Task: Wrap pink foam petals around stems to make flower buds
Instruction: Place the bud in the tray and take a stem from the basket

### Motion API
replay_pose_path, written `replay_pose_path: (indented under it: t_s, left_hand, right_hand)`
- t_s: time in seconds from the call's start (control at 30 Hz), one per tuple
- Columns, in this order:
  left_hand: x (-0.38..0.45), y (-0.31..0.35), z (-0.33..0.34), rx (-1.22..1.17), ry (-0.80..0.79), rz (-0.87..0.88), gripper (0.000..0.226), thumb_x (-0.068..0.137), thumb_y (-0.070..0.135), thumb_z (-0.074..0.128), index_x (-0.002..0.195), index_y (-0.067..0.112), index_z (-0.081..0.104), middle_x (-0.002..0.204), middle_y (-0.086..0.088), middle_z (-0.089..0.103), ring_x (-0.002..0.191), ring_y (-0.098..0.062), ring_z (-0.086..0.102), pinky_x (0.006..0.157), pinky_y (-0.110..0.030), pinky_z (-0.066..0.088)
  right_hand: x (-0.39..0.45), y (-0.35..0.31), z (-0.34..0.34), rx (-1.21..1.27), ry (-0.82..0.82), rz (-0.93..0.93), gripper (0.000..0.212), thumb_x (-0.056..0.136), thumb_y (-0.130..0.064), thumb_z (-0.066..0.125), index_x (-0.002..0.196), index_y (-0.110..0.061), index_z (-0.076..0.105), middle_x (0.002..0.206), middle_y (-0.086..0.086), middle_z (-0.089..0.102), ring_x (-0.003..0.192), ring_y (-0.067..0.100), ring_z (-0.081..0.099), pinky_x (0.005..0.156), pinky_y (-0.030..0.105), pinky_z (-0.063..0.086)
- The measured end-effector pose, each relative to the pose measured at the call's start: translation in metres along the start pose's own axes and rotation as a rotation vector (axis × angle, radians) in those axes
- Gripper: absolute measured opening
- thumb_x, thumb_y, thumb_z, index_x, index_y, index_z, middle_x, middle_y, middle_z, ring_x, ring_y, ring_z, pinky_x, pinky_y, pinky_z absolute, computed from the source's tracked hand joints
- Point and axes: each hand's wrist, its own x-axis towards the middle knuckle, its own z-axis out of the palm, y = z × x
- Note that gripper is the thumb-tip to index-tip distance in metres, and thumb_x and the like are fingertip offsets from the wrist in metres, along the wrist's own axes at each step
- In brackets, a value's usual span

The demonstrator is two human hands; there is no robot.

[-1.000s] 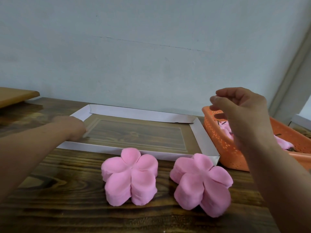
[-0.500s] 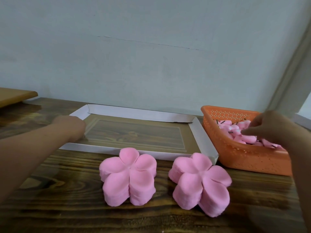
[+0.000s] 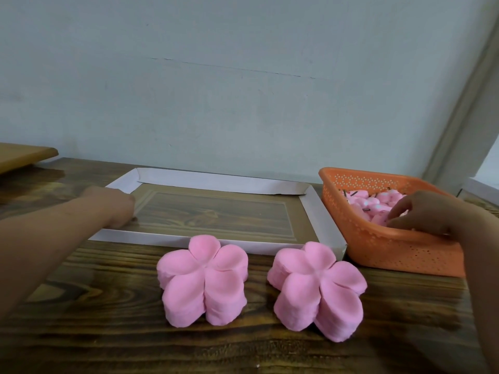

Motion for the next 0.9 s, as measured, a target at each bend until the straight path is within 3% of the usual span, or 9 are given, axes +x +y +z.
replay_pose_path:
  t_s: [0.13,0.27,0.4,0.57,0.73,0.83,0.9]
  left_hand:
    - [-0.003,0.001,-0.004,-0.036,-0.011,0.001,0.037,0.1,0.043,0.028,0.128,0.025,0.045,0.13,0.001,0.054,0.116,-0.018,0.053,0.083,-0.031,0.043]
    - [-0.007,0.002,-0.009,-0.089,-0.019,-0.016,0.049,0.097,0.058,0.026,0.129,0.026,0.045,0.135,0.001,0.052,0.121,-0.019,0.05,0.088,-0.034,0.042]
    - [-0.007,0.004,-0.01,-0.084,-0.025,-0.018,0.054,0.096,0.061,0.024,0.13,0.026,0.046,0.137,0.001,0.051,0.123,-0.019,0.049,0.09,-0.033,0.042]
    - [-0.006,0.003,-0.01,-0.115,-0.022,-0.018,0.058,0.093,0.066,0.024,0.127,0.026,0.049,0.132,0.002,0.054,0.119,-0.018,0.051,0.089,-0.033,0.044]
    - [-0.012,0.004,-0.014,-0.058,0.031,-0.002,0.062,0.092,0.067,0.025,0.132,0.025,0.047,0.134,-0.001,0.05,0.117,-0.018,0.052,0.083,-0.031,0.044]
    - [-0.024,0.009,-0.036,-0.043,0.202,0.033,0.046,0.096,0.055,0.033,0.118,0.023,0.056,0.114,0.0,0.053,0.098,-0.017,0.056,0.076,-0.029,0.047]
    - [-0.036,0.016,-0.053,-0.243,0.325,0.144,0.034,0.096,0.049,0.043,0.1,0.021,0.062,0.092,0.005,0.054,0.085,-0.015,0.053,0.077,-0.03,0.049]
  right_hand:
    - [-0.004,-0.001,0.0,-0.054,-0.085,-0.071,0.014,0.079,-0.035,0.07,0.075,-0.047,0.064,0.096,-0.009,0.06,0.092,0.013,0.057,0.088,0.034,0.043]
    - [-0.01,-0.005,-0.003,-0.034,-0.154,-0.142,0.023,0.082,-0.033,0.066,0.069,-0.052,0.069,0.09,-0.016,0.066,0.089,0.008,0.059,0.088,0.033,0.044]
    - [-0.013,-0.01,-0.004,-0.008,-0.168,-0.168,0.02,0.083,-0.034,0.065,0.073,-0.049,0.072,0.089,-0.018,0.068,0.09,0.007,0.06,0.09,0.032,0.044]
    - [-0.004,-0.019,-0.005,0.027,-0.202,-0.194,0.02,0.085,-0.02,0.065,0.069,-0.031,0.073,0.056,-0.025,0.062,0.054,-0.007,0.054,0.061,0.02,0.039]
    - [0.006,-0.03,-0.004,-0.03,-0.197,-0.212,0.025,0.084,-0.013,0.065,0.065,-0.028,0.067,0.048,-0.018,0.06,0.052,0.003,0.052,0.05,0.017,0.039]
    - [0.01,-0.031,-0.002,-0.015,-0.192,-0.21,0.022,0.083,-0.012,0.066,0.065,-0.025,0.069,0.055,-0.01,0.064,0.056,0.007,0.056,0.055,0.021,0.044]
    - [0.011,-0.03,-0.001,-0.009,-0.19,-0.218,0.025,0.082,-0.01,0.066,0.062,-0.025,0.07,0.061,-0.006,0.066,0.061,0.013,0.056,0.062,0.029,0.047]
